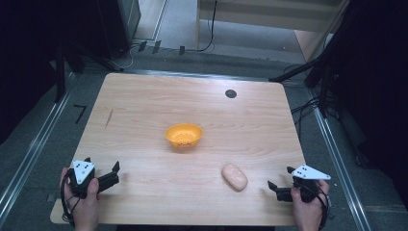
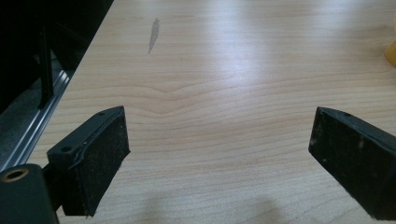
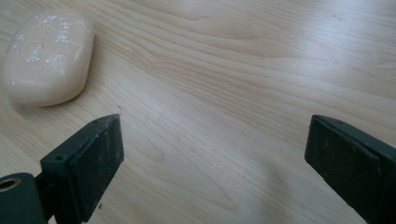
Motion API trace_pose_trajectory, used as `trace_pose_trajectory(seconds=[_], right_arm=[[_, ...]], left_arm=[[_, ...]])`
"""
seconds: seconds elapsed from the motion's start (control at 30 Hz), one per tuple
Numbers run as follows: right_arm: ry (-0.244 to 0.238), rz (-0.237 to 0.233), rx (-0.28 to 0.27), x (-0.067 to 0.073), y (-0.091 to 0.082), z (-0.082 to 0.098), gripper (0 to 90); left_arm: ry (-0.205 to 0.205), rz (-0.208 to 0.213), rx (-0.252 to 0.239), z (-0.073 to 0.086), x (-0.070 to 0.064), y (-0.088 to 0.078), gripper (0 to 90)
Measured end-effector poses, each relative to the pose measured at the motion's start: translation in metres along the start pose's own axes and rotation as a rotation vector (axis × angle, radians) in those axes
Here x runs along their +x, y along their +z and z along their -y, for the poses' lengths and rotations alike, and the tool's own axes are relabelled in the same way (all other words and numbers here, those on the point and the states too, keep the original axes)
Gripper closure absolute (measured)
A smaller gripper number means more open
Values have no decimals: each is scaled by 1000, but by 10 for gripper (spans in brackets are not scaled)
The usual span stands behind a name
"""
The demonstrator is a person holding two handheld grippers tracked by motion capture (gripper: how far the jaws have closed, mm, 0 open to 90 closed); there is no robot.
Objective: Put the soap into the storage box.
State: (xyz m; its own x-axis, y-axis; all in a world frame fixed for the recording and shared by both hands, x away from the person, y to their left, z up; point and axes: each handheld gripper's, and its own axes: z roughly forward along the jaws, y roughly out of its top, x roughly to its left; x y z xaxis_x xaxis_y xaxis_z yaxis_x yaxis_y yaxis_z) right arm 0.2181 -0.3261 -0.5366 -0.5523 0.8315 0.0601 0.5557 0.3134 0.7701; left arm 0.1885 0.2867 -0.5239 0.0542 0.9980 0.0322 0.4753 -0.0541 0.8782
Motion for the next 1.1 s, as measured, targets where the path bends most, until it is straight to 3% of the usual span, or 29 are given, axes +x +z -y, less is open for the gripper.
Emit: trace_pose_trajectory(seconds=[0.2, 0.53, 1.1], right_arm=[[-29, 1, 62, 6, 4, -13, 55], [-61, -15, 116, 17, 12, -24, 58], [-102, -43, 143, 31, 22, -40, 70]], left_arm=[[0, -1, 5, 0, -1, 0, 51], [1, -1, 7, 0, 0, 1, 0], [16, 12, 16, -1, -2, 1, 0]])
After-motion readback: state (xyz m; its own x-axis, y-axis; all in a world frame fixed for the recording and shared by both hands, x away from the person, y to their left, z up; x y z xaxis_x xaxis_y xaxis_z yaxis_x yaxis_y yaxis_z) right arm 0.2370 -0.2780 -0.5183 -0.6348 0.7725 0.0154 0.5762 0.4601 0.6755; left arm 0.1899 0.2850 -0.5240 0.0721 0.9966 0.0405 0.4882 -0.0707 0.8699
